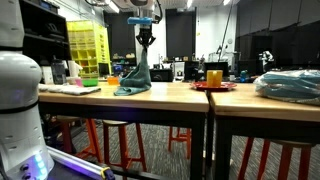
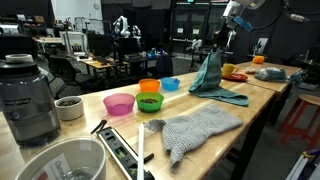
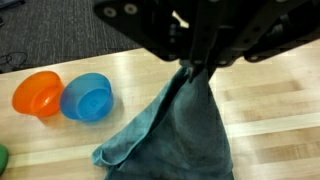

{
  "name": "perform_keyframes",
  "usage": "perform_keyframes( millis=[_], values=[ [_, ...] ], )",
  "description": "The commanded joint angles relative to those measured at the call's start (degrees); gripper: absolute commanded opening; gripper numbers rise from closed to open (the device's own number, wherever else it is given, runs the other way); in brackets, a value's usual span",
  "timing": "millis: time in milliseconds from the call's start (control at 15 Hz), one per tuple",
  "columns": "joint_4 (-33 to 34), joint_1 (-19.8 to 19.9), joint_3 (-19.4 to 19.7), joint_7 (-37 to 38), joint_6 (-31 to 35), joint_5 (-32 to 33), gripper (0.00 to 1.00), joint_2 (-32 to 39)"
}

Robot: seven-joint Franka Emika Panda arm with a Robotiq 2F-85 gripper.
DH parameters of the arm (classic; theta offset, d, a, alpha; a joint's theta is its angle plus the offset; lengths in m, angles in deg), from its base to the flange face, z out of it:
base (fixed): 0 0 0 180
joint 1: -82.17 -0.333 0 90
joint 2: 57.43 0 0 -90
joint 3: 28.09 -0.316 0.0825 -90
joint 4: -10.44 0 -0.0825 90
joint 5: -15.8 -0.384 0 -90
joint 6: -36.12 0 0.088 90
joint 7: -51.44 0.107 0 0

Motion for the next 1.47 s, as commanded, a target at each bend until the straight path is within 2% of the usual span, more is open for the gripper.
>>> perform_keyframes(
  millis=[0,267,333,400,533,733,800,1133,1400],
  values=[
    [11.78,2.74,-0.83,-1.55,-6.57,-1.71,0.01,7.87],
    [22.73,5.55,-2.16,-1.08,-11.62,-2.96,0.01,15.17],
    [25.13,6.26,-2.65,-0.98,-12.66,-3.35,0.1,16.68],
    [27.51,6.9,-3.13,-0.58,-13.75,-3.58,0.3,18.1],
    [31.87,8.21,-4.06,-0.21,-15.67,-3.57,0.4,20.63],
    [36.05,9.46,-4.88,1.05,-17.1,-2.18,0.61,22.56],
    [35.78,8.28,-3.37,1.2,-16.75,-2.24,0.67,22.15],
    [30.98,6.73,-4.11,4.75,-15.35,-3.8,0.99,17.61],
    [22.22,3.03,-5.41,9.17,-12.22,-2.69,1.0,11.7]
  ],
)
